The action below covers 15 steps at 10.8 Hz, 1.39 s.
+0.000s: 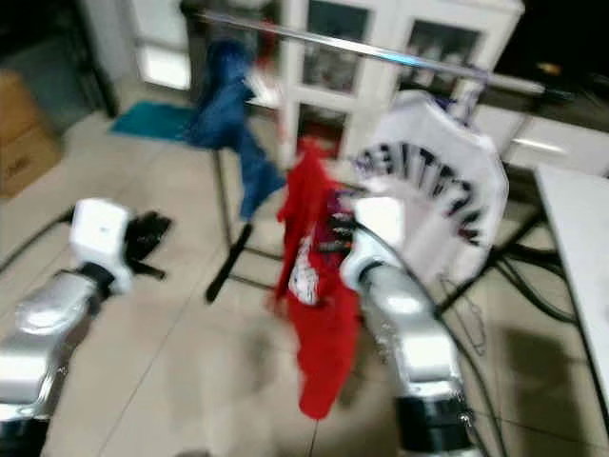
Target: Hang hanger
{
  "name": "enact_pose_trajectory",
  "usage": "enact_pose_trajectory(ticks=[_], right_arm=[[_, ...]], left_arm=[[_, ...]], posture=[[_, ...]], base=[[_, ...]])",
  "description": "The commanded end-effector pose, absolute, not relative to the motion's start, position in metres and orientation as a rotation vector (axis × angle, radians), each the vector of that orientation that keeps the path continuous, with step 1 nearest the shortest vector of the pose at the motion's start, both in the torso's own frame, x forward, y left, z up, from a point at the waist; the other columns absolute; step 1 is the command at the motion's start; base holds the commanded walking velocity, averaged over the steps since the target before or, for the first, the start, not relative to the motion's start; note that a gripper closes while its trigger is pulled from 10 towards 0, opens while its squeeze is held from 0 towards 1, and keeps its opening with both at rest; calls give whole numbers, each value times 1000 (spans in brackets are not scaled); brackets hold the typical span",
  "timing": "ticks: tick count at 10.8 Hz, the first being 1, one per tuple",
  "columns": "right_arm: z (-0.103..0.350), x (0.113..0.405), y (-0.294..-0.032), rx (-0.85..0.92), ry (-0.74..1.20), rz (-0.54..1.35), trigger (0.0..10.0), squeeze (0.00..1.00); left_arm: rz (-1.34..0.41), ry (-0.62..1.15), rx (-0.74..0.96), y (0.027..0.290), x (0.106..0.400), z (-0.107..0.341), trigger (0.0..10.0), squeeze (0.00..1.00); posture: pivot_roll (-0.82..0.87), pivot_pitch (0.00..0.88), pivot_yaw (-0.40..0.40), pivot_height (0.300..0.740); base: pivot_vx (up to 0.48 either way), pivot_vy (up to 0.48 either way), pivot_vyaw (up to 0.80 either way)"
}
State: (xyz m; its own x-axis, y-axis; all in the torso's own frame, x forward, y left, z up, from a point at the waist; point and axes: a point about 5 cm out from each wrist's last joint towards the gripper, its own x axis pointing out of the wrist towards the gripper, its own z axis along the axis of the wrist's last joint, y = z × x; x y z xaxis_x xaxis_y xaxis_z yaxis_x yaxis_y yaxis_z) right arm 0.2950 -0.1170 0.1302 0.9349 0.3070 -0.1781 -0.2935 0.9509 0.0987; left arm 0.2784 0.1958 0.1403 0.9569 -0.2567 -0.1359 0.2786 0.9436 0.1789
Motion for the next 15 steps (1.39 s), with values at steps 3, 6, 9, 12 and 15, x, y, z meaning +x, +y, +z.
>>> enact_pose_trajectory(ticks=[3,6,9,12,15], right_arm=[[142,302,-140,14,126,217,10000,0],[143,308,-144,-17,149,228,10000,0],[144,314,-144,-54,176,259,10000,0],[147,321,-139,-93,202,298,10000,0],[161,330,-137,-93,208,306,10000,0]], left_arm=[[-343,83,201,182,283,146,10000,0],[-379,69,218,177,286,150,10000,0],[-399,68,226,175,287,150,10000,0],[-427,84,262,173,283,148,10000,0],[-461,90,273,170,281,148,10000,0]], posture=[[95,0,-49,740],[84,0,-38,740],[85,0,-41,740],[92,0,-53,740],[87,0,-58,740]], base=[[412,0,0],[412,0,0],[411,0,0],[411,0,0],[411,0,0]])
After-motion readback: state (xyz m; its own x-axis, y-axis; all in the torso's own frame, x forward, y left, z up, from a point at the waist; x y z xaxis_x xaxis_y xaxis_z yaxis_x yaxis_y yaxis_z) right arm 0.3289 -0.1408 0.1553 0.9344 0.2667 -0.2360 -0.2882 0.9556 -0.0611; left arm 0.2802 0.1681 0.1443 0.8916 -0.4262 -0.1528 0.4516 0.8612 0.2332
